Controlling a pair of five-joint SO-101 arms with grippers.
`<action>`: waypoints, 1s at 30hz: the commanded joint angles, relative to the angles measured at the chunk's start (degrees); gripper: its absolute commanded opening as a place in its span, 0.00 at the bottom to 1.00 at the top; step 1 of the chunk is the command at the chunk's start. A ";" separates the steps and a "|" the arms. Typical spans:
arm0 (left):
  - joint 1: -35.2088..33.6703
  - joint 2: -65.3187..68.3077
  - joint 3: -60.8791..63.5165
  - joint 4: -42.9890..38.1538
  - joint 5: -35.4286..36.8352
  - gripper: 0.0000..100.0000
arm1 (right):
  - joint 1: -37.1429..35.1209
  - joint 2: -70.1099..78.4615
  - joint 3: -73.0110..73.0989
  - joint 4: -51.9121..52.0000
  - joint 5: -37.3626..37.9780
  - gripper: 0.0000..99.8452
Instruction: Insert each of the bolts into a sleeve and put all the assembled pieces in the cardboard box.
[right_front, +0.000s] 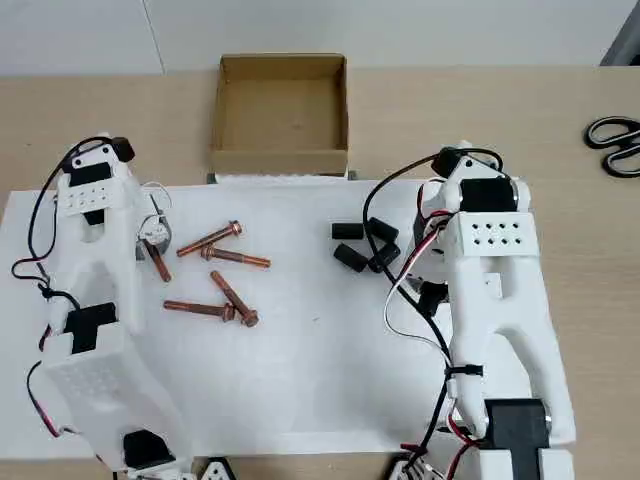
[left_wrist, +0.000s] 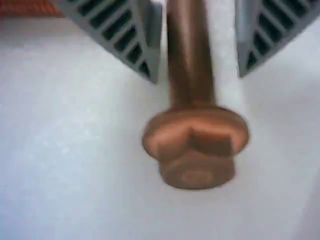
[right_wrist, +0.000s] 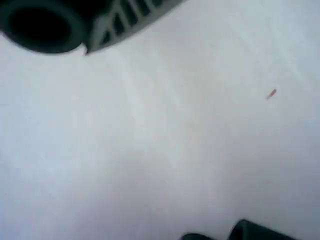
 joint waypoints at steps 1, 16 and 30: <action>0.00 -0.09 -1.98 -2.64 -0.18 0.11 | 0.40 -1.89 -2.29 0.48 0.53 0.00; 0.00 0.26 -7.96 -1.58 -0.18 0.11 | 0.22 -1.98 0.79 0.04 0.53 0.00; 0.00 4.57 -8.22 -1.23 -0.18 0.10 | 0.22 -1.98 0.79 0.04 0.53 0.00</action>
